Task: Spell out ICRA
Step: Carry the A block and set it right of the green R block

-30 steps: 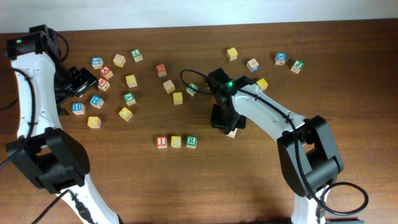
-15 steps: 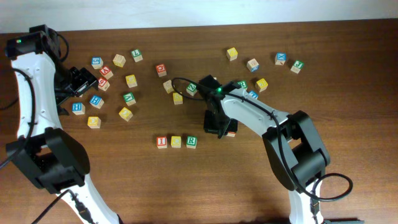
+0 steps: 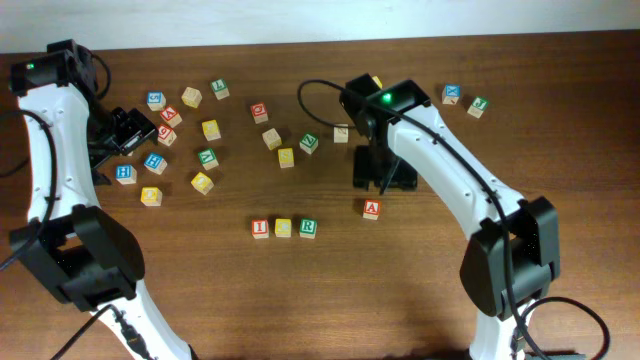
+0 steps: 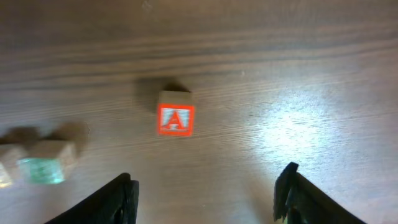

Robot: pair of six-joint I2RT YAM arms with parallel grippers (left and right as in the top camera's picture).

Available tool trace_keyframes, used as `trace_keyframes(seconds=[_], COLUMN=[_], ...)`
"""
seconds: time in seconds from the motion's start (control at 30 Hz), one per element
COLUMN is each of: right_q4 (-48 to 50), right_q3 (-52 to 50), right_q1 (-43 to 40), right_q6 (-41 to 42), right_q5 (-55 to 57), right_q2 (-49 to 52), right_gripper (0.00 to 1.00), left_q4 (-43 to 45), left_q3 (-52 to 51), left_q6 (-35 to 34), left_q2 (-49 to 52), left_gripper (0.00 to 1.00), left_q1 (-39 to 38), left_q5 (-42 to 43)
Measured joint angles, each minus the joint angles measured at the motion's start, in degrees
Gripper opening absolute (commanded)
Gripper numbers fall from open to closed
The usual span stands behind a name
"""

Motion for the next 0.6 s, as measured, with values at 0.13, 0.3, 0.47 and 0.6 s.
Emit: trace_keyframes(seconds=[0.13, 0.3, 0.47, 0.6], right_q4=[11.04, 20.74, 24.81, 26.56], right_q3=[-10.86, -17.99, -18.78, -20.7], right_q1=[0.07, 0.07, 0.04, 0.07], right_q6=[-0.9, -1.33, -1.7, -1.79], right_q5=[-3.93, -5.75, -6.34, -6.54], right_q2=[0.42, 0.31, 0.31, 0.31], right_gripper=[0.56, 0.53, 0.45, 0.36], left_q4=[-0.11, 0.0, -0.02, -0.02], left_q3=[0.0, 0.0, 0.0, 0.0], left_q6=[0.0, 0.0, 0.0, 0.0], left_q2=[0.0, 0.0, 0.0, 0.0], left_gripper=[0.99, 0.99, 0.99, 0.99], left_q1=[0.0, 0.0, 0.0, 0.0], left_q5=[0.02, 0.0, 0.02, 0.02])
